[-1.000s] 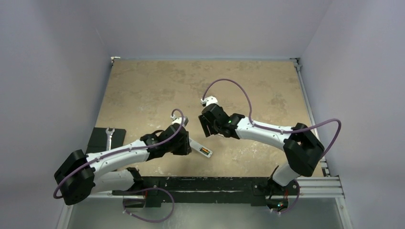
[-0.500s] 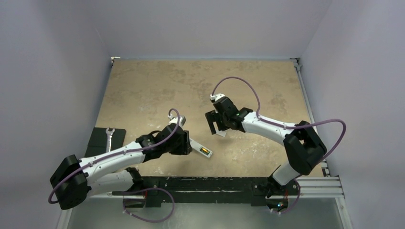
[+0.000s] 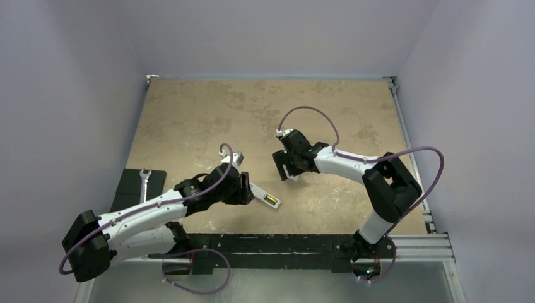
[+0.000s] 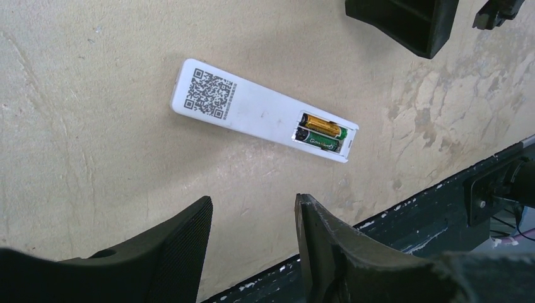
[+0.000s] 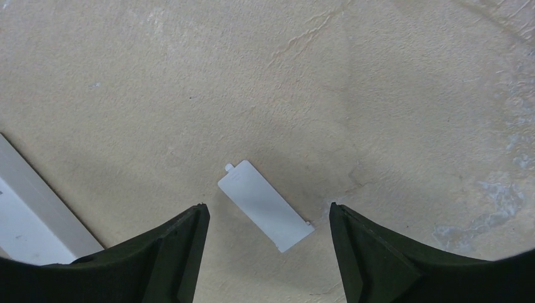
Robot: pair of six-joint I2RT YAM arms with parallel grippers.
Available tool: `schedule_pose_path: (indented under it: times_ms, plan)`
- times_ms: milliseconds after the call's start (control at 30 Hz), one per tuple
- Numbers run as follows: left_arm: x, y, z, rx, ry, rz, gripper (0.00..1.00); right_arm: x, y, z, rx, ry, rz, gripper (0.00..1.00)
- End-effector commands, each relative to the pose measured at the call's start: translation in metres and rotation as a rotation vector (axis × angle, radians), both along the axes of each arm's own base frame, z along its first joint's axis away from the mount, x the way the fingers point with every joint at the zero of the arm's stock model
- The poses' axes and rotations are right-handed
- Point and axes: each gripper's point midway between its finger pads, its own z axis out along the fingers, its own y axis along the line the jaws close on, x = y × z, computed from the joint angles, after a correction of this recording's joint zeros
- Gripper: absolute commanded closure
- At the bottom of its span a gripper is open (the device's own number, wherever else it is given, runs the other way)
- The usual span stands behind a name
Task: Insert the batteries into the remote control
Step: Pick up the battery cover at the center of the board.
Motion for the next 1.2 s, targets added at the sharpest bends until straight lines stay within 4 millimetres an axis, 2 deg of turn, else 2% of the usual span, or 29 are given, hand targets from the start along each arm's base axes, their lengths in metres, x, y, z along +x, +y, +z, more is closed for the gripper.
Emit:
schedule_pose_path:
  times_ms: [0, 167, 433, 533, 767, 1167]
  plan:
    - [0.001, 0.001, 0.008, -0.009, -0.017, 0.011, 0.49, 0.0, 0.004, -0.003, 0.023, 0.01, 0.02, 0.23]
    - [0.002, 0.001, 0.008, -0.011, -0.018, 0.013, 0.49, -0.006, 0.005, -0.009, 0.03, 0.034, 0.029, 0.25]
    - [0.002, 0.0, 0.007, -0.012, -0.016, 0.01, 0.49, -0.01, 0.001, -0.017, 0.009, 0.057, 0.028, 0.34]
    - [0.002, 0.0, 0.007, -0.014, -0.015, 0.011, 0.49, -0.009, -0.006, -0.019, -0.027, 0.047, 0.015, 0.37]
    - [0.001, -0.001, 0.006, -0.015, -0.013, 0.012, 0.49, -0.017, -0.006, -0.022, -0.024, 0.07, 0.014, 0.46]
    - [0.002, -0.004, 0.005, -0.021, -0.01, 0.007, 0.49, -0.036, 0.002, -0.023, -0.056, 0.078, 0.046, 0.48]
